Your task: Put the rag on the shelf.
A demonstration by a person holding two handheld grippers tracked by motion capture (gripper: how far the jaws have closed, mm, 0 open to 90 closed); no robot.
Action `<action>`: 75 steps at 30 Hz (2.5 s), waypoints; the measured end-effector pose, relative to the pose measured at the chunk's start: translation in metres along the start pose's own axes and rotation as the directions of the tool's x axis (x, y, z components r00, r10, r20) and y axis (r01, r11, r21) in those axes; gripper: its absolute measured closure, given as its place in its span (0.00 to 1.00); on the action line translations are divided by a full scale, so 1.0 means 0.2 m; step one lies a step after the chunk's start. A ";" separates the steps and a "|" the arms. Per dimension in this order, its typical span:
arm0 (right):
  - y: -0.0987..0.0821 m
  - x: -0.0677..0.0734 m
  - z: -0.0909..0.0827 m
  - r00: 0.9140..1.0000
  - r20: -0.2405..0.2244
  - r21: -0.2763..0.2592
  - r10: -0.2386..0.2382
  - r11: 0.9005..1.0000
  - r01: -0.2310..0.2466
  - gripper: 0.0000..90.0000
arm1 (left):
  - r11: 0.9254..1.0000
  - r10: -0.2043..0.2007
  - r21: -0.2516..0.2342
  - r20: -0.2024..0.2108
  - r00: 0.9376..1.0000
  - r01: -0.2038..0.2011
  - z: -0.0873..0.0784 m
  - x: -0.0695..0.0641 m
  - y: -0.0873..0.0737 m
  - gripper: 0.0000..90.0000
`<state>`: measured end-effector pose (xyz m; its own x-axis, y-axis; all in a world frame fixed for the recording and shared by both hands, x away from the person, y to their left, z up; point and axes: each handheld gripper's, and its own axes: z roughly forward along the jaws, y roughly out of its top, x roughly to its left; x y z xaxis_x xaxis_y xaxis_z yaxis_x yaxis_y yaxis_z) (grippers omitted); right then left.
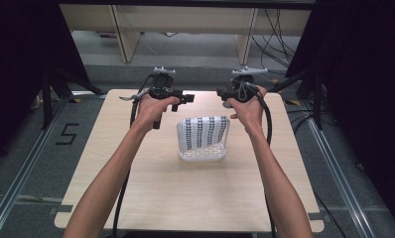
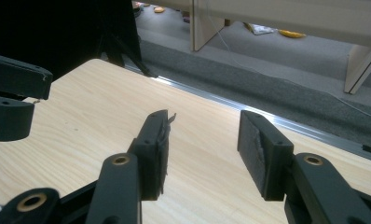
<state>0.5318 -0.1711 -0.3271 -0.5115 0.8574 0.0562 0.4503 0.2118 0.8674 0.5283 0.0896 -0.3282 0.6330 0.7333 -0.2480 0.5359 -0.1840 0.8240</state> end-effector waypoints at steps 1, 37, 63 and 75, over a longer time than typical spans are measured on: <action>0.00 0.00 -0.01 1.000 -0.008 0.007 0.010 1.000 -0.010 0.59 | 1.000 -0.001 -0.003 -0.001 1.000 0.001 0.00 -0.01 -0.01 0.46; -0.12 0.08 -0.26 0.993 -0.118 -0.015 0.025 1.000 -0.026 0.38 | 0.996 0.078 -0.041 0.059 0.995 -0.076 -0.23 -0.14 -0.19 0.30; -0.17 0.18 -0.38 0.991 -0.133 -0.017 -0.027 1.000 0.025 0.32 | 0.992 0.118 -0.065 0.107 0.987 -0.111 -0.38 -0.24 -0.30 0.27; -0.23 0.19 -0.42 0.985 -0.164 -0.039 -0.053 0.998 0.047 0.32 | 0.990 0.138 -0.056 0.136 0.981 -0.132 -0.42 -0.28 -0.41 0.27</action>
<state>0.4298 -0.1873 -0.3228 -0.6478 0.7564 0.0904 0.3965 0.2334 0.8878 0.4016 0.1184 -0.3397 0.7712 0.6047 -0.1988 0.4156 -0.2418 0.8768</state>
